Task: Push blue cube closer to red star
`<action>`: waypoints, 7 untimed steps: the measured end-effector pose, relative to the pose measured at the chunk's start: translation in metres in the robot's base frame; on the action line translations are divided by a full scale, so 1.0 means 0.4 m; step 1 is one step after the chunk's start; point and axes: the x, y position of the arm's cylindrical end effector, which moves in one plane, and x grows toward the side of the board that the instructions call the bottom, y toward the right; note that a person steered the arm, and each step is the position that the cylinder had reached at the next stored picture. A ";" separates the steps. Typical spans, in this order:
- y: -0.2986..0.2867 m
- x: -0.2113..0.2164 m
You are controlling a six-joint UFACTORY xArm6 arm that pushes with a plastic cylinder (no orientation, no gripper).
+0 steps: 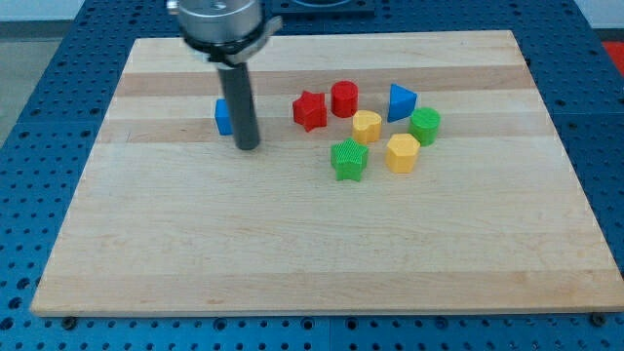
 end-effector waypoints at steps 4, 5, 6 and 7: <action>-0.225 -0.092; -0.177 -0.127; -0.133 -0.165; -0.100 -0.159</action>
